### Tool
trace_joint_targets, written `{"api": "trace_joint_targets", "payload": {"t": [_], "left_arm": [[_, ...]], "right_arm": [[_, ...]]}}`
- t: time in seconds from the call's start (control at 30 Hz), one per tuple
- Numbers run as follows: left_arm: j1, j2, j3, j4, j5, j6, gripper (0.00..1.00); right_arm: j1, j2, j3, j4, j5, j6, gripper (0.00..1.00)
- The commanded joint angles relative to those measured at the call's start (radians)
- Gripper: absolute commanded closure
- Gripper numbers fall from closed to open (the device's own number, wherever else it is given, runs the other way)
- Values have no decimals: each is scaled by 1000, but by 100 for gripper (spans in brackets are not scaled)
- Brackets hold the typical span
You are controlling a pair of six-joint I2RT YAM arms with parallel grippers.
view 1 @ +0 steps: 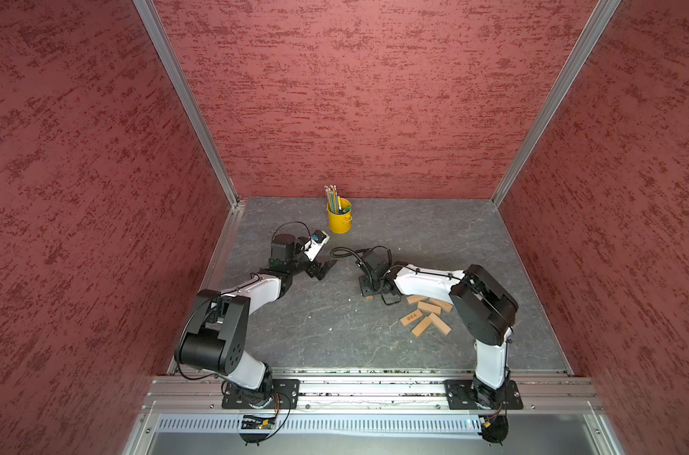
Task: Assemble the number 8 with building blocks
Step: Adjust the building block at the center of the board.
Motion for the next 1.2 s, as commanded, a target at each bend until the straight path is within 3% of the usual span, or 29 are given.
{"api": "trace_joint_targets", "payload": {"t": [0.0,0.23,0.43,0.97,1.03,1.17], "left_arm": [[5,-18,5,17,5,-15,1],[6,-15,4,24,5,-15,1],[9,-5,9,27,7,-19,0],[9,-8,6,34,28,-29,1],[9,-5,7,35,34,-31,1],[10,-4,9,32,35,-31,1]], "right_arm": [[20,3,-38,-93,-61,110,58],[22,10,-28,-107,-60,169,65],[22,30,17,-208,-59,218,64],[2,38,7,-183,-52,312,69],[2,34,2,-179,-53,316,66],[4,10,-16,-157,-50,310,40]]}}
